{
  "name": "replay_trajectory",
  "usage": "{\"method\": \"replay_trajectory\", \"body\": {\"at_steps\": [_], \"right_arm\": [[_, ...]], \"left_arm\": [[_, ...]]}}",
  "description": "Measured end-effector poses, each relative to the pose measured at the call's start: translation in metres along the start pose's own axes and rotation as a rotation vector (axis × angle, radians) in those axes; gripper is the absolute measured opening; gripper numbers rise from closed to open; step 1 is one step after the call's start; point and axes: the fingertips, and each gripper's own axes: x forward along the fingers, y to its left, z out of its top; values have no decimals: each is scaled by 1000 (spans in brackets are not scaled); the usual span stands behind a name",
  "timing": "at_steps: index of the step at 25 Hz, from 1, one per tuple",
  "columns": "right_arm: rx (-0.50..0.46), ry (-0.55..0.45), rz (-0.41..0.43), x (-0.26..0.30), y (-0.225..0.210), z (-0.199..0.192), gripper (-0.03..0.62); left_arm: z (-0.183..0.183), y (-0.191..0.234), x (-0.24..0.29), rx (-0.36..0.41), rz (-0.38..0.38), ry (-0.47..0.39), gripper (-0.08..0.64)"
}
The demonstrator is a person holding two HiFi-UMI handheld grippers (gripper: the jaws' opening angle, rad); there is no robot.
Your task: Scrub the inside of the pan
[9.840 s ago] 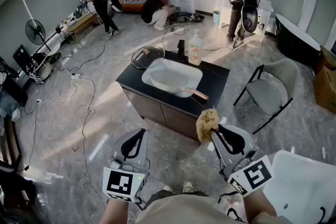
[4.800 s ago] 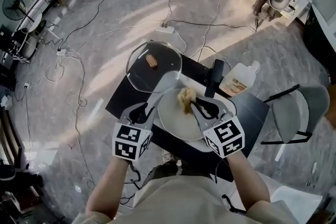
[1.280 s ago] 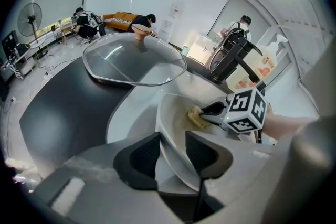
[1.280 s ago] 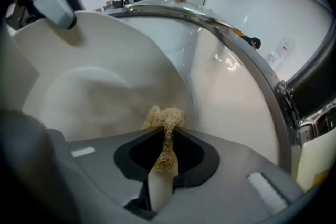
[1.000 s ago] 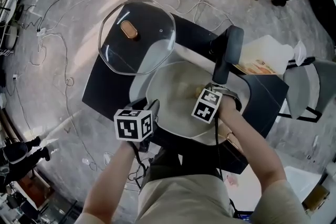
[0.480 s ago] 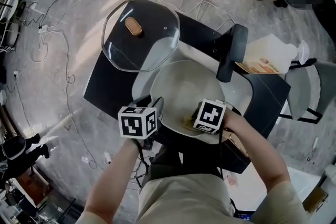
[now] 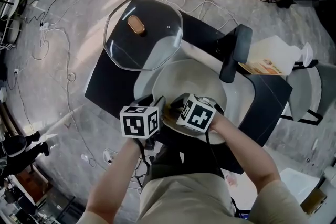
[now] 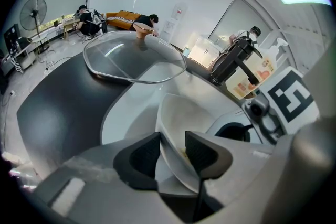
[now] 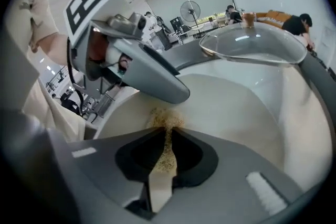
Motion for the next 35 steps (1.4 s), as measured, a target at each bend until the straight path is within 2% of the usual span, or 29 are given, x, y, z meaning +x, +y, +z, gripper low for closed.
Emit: {"method": "replay_trajectory", "body": {"at_steps": [4, 6, 9, 11, 18, 22, 25, 27, 31, 35], "right_arm": [[-25, -53, -82, 14, -27, 6, 49], [-39, -62, -180, 17, -50, 9, 49], [-166, 54, -393, 23, -89, -1, 49], [-219, 135, -482, 26, -110, -15, 49], [-222, 274, -564, 6, -142, -75, 48], [-251, 399, -519, -4, -132, -104, 49], [-255, 509, -422, -13, -109, -126, 49], [-225, 541, -337, -19, -88, -136, 48], [-149, 522, -148, -27, -41, -142, 46], [-81, 398, 54, -23, 5, -119, 46]], "left_arm": [[0, 0, -1, -8, -3, 0, 158], [0, 1, -1, -12, -4, -4, 158], [0, 1, 0, -18, -8, -11, 158], [-1, 1, 0, -20, -17, -15, 158], [0, 0, 0, -14, -22, -24, 164], [1, 1, 0, -18, -18, -26, 164], [-1, 0, 0, -10, -11, -25, 164], [0, 1, 1, -12, -11, -24, 164], [0, -2, 3, -5, -18, -22, 164], [0, -3, 3, 3, -3, -21, 164]]}}
